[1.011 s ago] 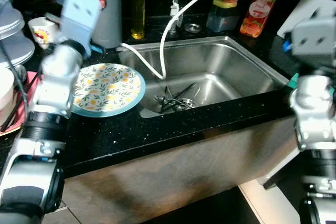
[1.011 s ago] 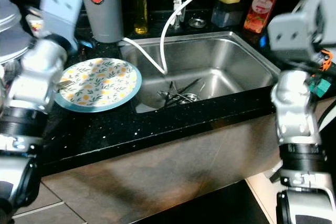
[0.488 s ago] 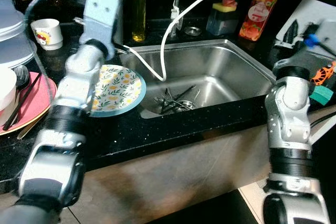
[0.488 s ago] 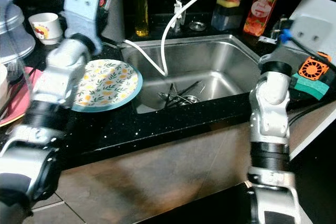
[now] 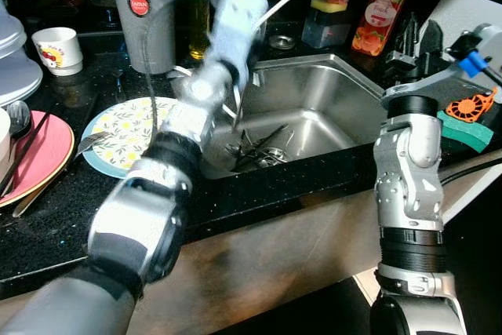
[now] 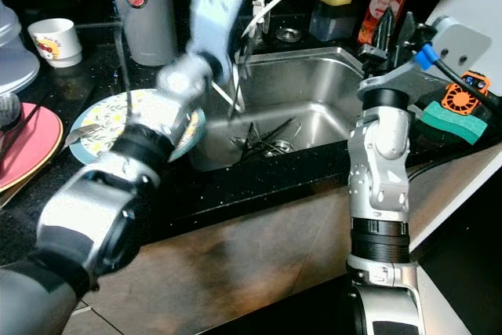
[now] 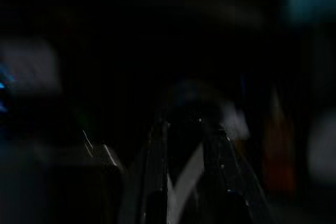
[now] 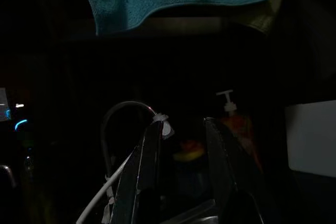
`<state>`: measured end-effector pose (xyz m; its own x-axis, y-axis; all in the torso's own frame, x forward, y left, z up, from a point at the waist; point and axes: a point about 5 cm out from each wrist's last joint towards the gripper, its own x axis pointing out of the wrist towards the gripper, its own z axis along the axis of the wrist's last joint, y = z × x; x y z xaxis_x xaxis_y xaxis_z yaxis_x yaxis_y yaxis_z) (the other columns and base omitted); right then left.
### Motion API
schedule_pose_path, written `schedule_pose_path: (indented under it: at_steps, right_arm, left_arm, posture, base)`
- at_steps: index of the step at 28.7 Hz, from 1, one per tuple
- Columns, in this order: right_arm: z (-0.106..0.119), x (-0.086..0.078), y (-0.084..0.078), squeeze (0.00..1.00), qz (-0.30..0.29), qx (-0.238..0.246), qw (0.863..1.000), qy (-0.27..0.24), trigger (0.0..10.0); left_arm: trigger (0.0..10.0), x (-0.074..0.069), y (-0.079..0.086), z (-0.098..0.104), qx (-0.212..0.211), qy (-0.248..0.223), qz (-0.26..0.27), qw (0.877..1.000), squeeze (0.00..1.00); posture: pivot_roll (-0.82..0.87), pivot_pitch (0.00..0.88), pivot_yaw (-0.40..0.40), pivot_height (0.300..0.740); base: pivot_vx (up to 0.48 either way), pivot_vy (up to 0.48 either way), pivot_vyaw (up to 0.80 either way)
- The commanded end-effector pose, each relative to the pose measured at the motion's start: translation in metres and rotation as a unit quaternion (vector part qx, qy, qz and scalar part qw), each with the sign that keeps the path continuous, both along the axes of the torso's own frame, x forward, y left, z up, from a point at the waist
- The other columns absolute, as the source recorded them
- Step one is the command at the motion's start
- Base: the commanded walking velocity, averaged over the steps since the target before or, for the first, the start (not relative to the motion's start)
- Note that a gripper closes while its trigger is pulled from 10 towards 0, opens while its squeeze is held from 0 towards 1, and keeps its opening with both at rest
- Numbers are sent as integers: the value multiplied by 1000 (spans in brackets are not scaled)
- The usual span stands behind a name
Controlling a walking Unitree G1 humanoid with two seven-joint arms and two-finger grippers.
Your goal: Kitchen organization
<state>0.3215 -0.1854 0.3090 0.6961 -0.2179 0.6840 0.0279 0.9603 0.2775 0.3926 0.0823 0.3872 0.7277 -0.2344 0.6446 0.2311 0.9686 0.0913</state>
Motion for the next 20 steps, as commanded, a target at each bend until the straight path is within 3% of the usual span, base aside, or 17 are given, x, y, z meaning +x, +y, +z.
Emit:
schedule_pose_path:
  at_steps: [1, 2, 4, 5, 6, 7, 9, 11, 12, 17, 18, 19, 20]
  right_arm:
    - [-3, -3, 2, 0, 8, -2, 1000, 0, 10000]
    - [-3, -3, 2, 0, 10, -3, 1000, 1, 10000]
    - [-4, -3, 5, 0, 13, -7, 1000, 2, 10000]
    - [-5, -2, 8, 0, 18, -9, 1000, 4, 10000]
    - [-7, -1, 9, 0, 21, -10, 1000, 7, 10000]
    - [-7, -1, 9, 0, 21, -10, 1000, 7, 10000]
    - [-9, 0, 12, 0, 27, -14, 999, 12, 10000]
    - [-9, 0, 12, 0, 27, -14, 999, 12, 10000]
    - [-9, 0, 15, 0, 33, -20, 999, 15, 10000]
    - [-11, 1, 18, 0, 40, -27, 999, 20, 10000]
    - [-12, 1, 19, 0, 43, -29, 998, 21, 10000]
    - [-12, 1, 19, 0, 43, -29, 998, 21, 10000]
    - [-12, 1, 20, 0, 45, -31, 998, 23, 10000]
  left_arm:
    - [10000, 2, 24, 0, -16, 5, 0, 1000, 0]
    - [10000, 4, 30, -3, -12, 12, 5, 1000, 0]
    - [10000, 9, 40, -19, 48, 43, 47, 997, 0]
    - [10000, 17, 49, -52, 152, 100, 105, 978, 0]
    - [10000, 19, 55, -66, 167, 126, 122, 970, 0]
    - [10000, 19, 55, -66, 167, 126, 122, 970, 0]
    - [10000, 19, 75, -86, 125, 168, 148, 967, 0]
    - [10000, 19, 75, -86, 125, 168, 148, 967, 0]
    - [10000, 18, 98, -107, 89, 220, 185, 954, 0]
    - [10000, 12, 117, -127, 82, 269, 203, 938, 0]
    - [10000, 8, 120, -131, 92, 278, 200, 935, 506]
    - [10000, 8, 120, -131, 92, 278, 200, 935, 506]
    - [10000, 1, 125, -134, 147, 280, 194, 929, 694]
  posture:
    - [119, 0, -29, 740]
    - [119, 0, -29, 740]
    - [122, 0, -31, 740]
    - [131, 0, -34, 740]
    - [131, 0, -34, 740]
    - [131, 0, -34, 740]
    - [139, 0, -39, 740]
    - [139, 0, -39, 740]
    - [141, 0, -43, 740]
    - [141, 0, -43, 740]
    - [148, 3, -38, 740]
    - [148, 3, -38, 740]
    - [148, 3, -38, 740]
  base:
    - [0, 0, 0]
    - [0, 0, 0]
    - [0, 0, 0]
    - [0, 0, 0]
    - [0, 0, 0]
    - [0, 0, 0]
    - [0, 0, 0]
    - [0, 0, 0]
    - [0, 0, 0]
    - [0, 0, 0]
    - [0, 0, 0]
    - [0, 0, 0]
    - [0, 0, 0]
